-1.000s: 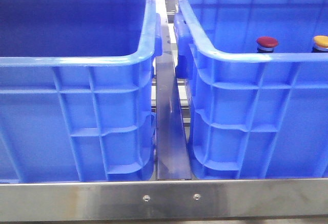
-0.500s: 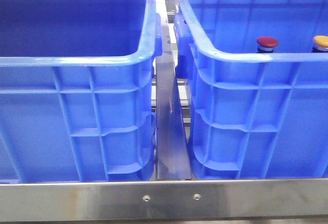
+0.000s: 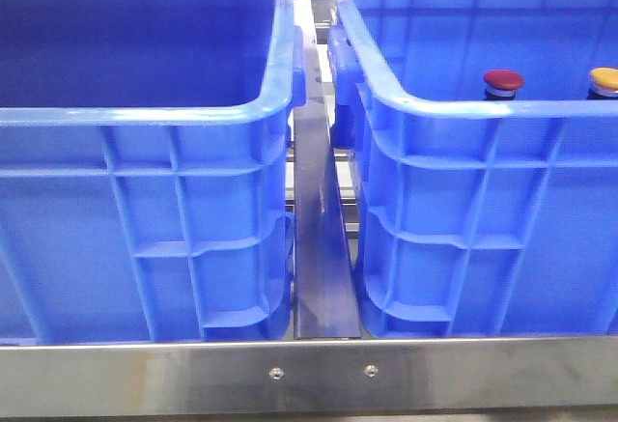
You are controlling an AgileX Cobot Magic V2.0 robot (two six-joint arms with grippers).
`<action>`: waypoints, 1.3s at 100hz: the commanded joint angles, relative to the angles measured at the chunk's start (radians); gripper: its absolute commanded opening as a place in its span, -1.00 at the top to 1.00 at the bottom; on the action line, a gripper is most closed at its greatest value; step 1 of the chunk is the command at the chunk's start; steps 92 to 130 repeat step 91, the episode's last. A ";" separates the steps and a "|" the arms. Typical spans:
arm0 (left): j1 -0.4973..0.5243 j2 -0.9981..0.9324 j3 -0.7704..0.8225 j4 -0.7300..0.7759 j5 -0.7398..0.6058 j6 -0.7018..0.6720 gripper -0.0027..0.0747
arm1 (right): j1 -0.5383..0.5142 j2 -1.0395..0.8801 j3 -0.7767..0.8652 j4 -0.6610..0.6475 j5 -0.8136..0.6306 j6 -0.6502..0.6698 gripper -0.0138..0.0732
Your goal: Pick red and yellow buttons and place in box
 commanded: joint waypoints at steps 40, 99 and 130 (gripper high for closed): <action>-0.003 -0.031 0.020 -0.009 -0.079 -0.012 0.98 | 0.002 -0.024 0.006 -0.012 -0.087 0.006 0.92; -0.003 -0.031 0.020 -0.009 -0.079 -0.012 0.98 | 0.002 -0.024 0.006 -0.012 -0.087 0.006 0.92; -0.003 -0.031 0.020 -0.009 -0.079 -0.012 0.98 | 0.002 -0.024 0.006 -0.012 -0.087 0.006 0.92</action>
